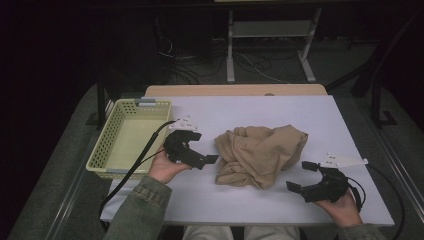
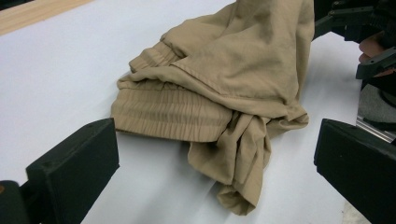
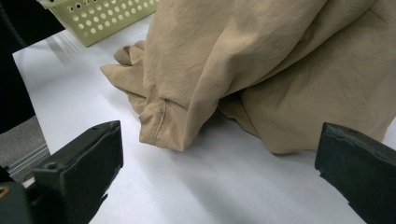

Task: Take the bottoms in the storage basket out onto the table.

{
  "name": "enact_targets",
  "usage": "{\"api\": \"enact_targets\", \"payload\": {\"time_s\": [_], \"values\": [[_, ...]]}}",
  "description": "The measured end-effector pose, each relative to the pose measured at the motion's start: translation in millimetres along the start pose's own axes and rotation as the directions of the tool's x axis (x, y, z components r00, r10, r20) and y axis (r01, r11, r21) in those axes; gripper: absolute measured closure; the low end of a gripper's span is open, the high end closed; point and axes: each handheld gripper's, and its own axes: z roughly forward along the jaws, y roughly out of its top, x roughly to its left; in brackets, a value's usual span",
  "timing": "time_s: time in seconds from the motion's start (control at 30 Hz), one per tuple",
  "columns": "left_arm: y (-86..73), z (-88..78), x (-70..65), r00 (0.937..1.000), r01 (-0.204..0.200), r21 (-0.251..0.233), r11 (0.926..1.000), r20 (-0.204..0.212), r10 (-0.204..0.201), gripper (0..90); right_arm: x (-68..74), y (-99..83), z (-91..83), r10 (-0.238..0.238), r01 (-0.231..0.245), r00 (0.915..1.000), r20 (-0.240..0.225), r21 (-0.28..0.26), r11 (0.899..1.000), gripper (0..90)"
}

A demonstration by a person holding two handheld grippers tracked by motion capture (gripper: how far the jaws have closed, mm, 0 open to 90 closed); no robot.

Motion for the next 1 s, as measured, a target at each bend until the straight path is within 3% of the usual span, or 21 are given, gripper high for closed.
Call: {"api": "enact_targets", "payload": {"time_s": [0.23, 0.6, 0.8, 0.9, 1.0], "values": [[-10.7, -9.3, 2.3, 0.9997, 0.006, 0.018, 0.9998, -0.023, -0.005, 0.0, 0.2, -0.2, 0.8, 0.0, 0.0, 1.0, -0.002, 0.005, 1.0, 0.7], [-38.8, -29.0, 9.4, 0.9954, 0.074, -0.011, 0.9972, -0.06, -0.074, 0.0, -0.1, -0.3, 1.3, 0.001, -0.001, 1.0, -0.002, 0.01, 1.0, 0.7], [-55.5, -41.9, 7.8, 0.9892, 0.108, -0.054, 0.9927, -0.093, -0.113, 0.0, -0.1, -0.4, 1.4, 0.002, -0.002, 1.0, -0.001, 0.01, 1.0, 0.7], [-68.0, -44.9, 7.4, 0.9846, 0.133, -0.051, 0.9899, -0.108, -0.137, 0.0, 0.1, -0.3, 1.2, 0.003, -0.003, 1.0, -0.001, 0.009, 1.0, 0.7], [-78.8, -48.1, 4.5, 0.9834, 0.124, -0.04, 0.9915, -0.129, -0.128, 0.0, -0.1, -0.3, 1.1, 0.002, -0.002, 1.0, 0.0, 0.008, 1.0, 0.7]]}}
